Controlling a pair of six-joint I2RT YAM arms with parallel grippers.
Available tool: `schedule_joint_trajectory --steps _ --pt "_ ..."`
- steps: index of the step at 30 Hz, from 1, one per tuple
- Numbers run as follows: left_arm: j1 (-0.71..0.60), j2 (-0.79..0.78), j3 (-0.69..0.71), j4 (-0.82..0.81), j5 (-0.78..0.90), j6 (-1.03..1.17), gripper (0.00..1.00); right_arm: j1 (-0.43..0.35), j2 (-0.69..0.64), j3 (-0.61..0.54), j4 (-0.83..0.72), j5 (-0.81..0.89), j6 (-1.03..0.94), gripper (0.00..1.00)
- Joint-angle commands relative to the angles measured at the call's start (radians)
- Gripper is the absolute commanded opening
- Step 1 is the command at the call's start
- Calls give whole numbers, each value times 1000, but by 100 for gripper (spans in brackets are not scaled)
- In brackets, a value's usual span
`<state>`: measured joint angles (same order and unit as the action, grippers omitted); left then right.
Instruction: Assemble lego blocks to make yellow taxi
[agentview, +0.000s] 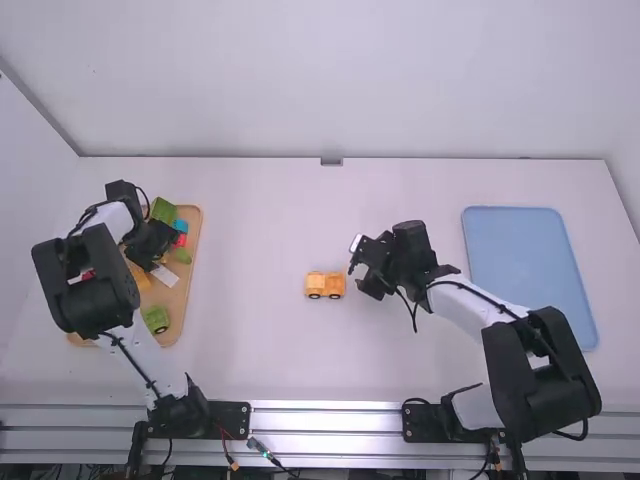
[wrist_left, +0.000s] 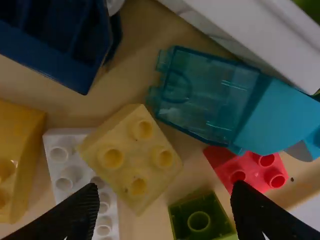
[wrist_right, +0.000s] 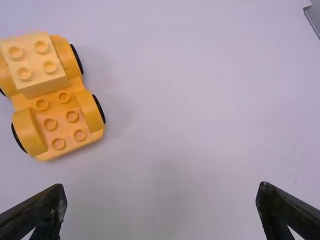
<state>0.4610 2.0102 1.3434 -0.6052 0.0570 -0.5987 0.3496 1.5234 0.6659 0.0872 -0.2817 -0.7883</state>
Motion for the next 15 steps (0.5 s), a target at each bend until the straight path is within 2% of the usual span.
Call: schedule_joint_trajectory --steps 1,9,15 --pt "6 3 -12 -12 2 11 70 -3 -26 -5 -2 -2 6 99" --pt "2 3 -11 -76 -104 -49 81 -2 -26 -5 -2 -1 6 99" --pt "10 2 -9 -149 -175 -103 80 -2 -26 -5 -2 -2 6 99"
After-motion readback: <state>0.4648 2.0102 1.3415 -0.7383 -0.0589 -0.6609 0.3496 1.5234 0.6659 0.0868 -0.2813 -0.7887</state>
